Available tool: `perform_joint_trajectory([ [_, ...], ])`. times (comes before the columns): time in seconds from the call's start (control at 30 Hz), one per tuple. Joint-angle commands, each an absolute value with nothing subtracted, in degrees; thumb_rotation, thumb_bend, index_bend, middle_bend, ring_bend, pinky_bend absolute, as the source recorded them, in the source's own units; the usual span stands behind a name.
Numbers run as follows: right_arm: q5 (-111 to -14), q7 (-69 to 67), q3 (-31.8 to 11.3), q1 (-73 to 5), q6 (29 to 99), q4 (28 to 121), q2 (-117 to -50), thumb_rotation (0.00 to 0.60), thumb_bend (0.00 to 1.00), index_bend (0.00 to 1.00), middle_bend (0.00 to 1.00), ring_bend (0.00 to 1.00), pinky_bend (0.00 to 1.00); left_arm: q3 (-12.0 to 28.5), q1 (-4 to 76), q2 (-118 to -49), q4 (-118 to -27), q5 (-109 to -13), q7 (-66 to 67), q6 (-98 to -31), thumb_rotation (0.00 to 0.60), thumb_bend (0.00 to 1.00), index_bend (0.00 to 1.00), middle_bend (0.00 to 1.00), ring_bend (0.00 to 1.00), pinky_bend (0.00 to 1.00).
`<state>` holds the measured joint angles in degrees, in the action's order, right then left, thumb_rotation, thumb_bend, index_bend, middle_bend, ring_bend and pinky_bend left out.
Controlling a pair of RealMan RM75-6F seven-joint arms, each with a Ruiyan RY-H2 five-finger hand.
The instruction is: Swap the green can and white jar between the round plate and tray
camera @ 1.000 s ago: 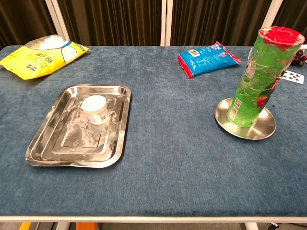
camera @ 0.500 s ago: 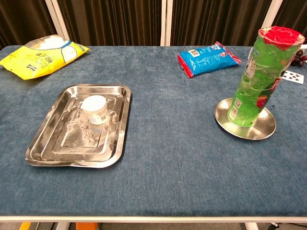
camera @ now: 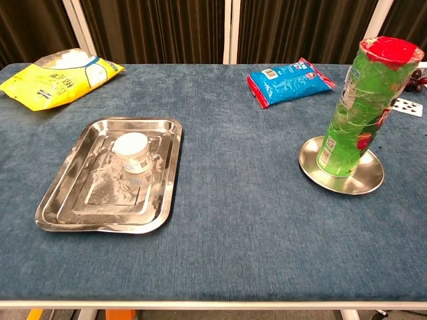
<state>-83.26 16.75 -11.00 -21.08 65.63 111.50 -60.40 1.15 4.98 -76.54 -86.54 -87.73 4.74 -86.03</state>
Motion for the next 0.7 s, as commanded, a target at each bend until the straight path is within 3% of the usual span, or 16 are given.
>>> perform_joint_trajectory([
  [0.03,-78.03,21.03,-12.09,-24.06,62.38,112.96,-61.84,0.600,0.06,0.00,0.00,0.00,0.02,1.09,4.88,-76.48,-86.26,-87.58,4.41,-86.01,0.600,0.09,0.18,0.17,0.08,0.20],
  [0.23,-72.67,24.49,-12.75,-27.42,59.85,112.74,-63.55,0.600,0.07,0.00,0.00,0.00,0.10,1.12,4.78,-76.61,-85.74,-87.50,3.66,-86.12,0.600,0.09,0.18,0.17,0.08,0.20],
  [0.37,-69.43,26.78,-12.71,-29.16,58.90,112.55,-64.28,0.600,0.10,0.00,0.03,0.00,0.22,1.10,4.70,-76.70,-85.47,-87.42,3.37,-86.16,0.600,0.09,0.18,0.17,0.08,0.20],
  [0.5,-67.21,28.83,-12.35,-30.05,59.54,112.38,-65.08,0.600,0.14,0.01,0.08,0.09,0.39,0.99,4.57,-76.65,-85.19,-87.28,2.98,-86.08,0.600,0.09,0.18,0.17,0.08,0.20],
  [0.7,-66.74,29.89,-11.94,-30.55,61.88,111.99,-66.30,0.600,0.22,0.14,0.19,0.23,0.49,1.00,4.56,-76.59,-85.06,-87.37,2.60,-86.14,0.600,0.09,0.18,0.17,0.08,0.20],
])
